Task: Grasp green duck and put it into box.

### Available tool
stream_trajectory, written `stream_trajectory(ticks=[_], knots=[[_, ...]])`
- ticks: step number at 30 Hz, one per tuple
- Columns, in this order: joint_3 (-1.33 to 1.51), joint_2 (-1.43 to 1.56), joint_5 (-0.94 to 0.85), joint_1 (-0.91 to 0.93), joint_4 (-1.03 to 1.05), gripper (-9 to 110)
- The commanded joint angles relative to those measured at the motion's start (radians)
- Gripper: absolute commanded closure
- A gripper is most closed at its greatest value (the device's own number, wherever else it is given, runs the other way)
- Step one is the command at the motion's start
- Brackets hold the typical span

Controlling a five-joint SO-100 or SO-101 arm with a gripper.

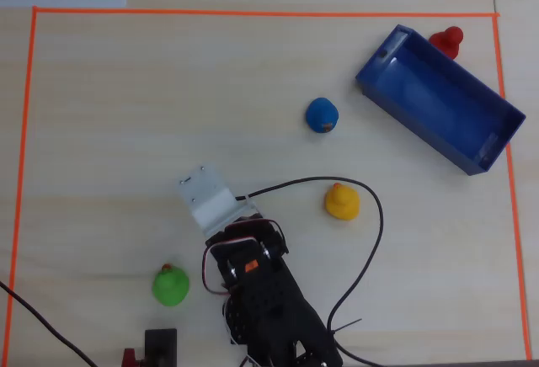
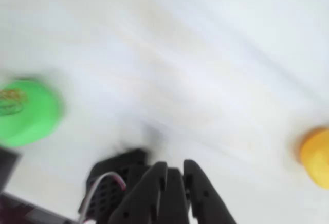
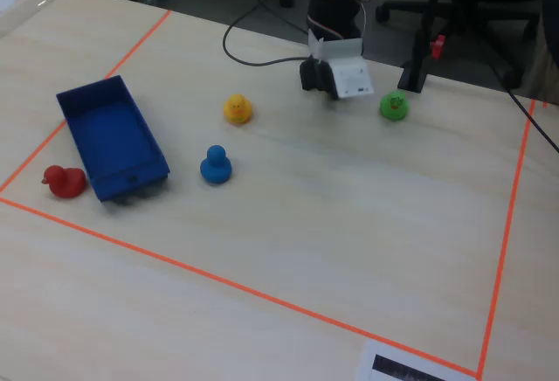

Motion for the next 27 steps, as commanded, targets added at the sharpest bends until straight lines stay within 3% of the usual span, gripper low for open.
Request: stream_trajectory(ticks=[1, 5, 14, 20, 27], knots=[[-0.107, 0.026, 0.095, -0.202, 0.021, 87], [-0.103, 0.028, 0.106, -0.308, 0.023, 80], [0.071, -0.02, 0.219, -0.701, -0.066, 79], [0.038, -0.141, 0.181, -0.732, -0.104, 75], [0.071, -0.278, 0.227, -0.689, -0.408, 67]])
